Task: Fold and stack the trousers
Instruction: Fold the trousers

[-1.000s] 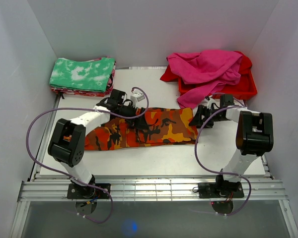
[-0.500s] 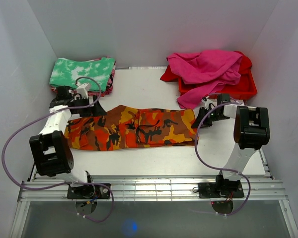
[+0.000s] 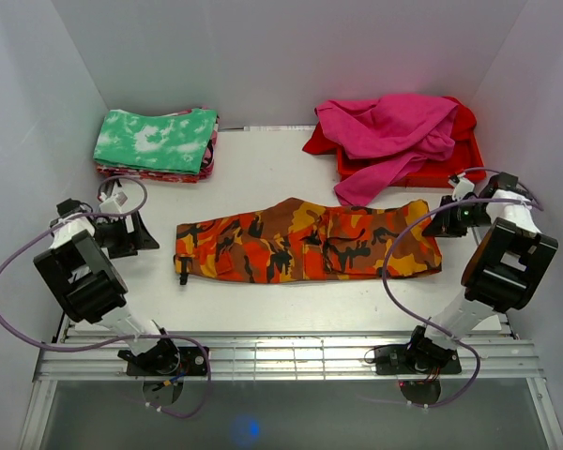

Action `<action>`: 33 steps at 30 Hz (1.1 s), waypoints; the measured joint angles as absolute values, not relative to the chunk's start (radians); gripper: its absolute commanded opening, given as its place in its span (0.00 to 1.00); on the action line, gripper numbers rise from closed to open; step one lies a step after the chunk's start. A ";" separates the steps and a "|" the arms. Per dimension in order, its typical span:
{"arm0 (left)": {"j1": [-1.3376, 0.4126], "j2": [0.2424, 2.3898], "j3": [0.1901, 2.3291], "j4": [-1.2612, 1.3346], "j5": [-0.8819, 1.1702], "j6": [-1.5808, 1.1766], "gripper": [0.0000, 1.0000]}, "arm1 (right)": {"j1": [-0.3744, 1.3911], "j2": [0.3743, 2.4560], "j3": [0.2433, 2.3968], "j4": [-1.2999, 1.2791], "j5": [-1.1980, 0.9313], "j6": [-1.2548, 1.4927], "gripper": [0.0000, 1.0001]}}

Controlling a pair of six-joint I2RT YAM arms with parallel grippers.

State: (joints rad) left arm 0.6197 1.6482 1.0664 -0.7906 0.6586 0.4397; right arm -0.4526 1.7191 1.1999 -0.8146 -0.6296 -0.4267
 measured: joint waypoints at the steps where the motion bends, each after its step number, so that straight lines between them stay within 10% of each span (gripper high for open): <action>1: 0.618 1.666 1.063 -0.792 0.664 0.448 0.86 | -0.455 1.708 1.206 -0.829 -0.637 -0.436 0.08; 14: 0.508 1.800 1.021 -0.737 0.859 0.379 0.72 | -0.383 1.676 1.208 -0.880 -0.898 -0.326 0.08; 25: 0.434 1.872 1.003 -0.706 0.908 0.330 0.00 | -0.125 1.538 1.155 -0.595 -0.946 0.028 0.08; 33: 0.360 1.874 1.003 -0.706 0.920 0.311 0.00 | 0.138 1.541 1.150 -0.308 -0.920 0.309 0.08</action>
State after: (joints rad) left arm 0.3599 1.8736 1.0035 -0.7063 0.9199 0.3115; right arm 0.1379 1.5406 1.1500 -0.3084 -0.9199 0.3088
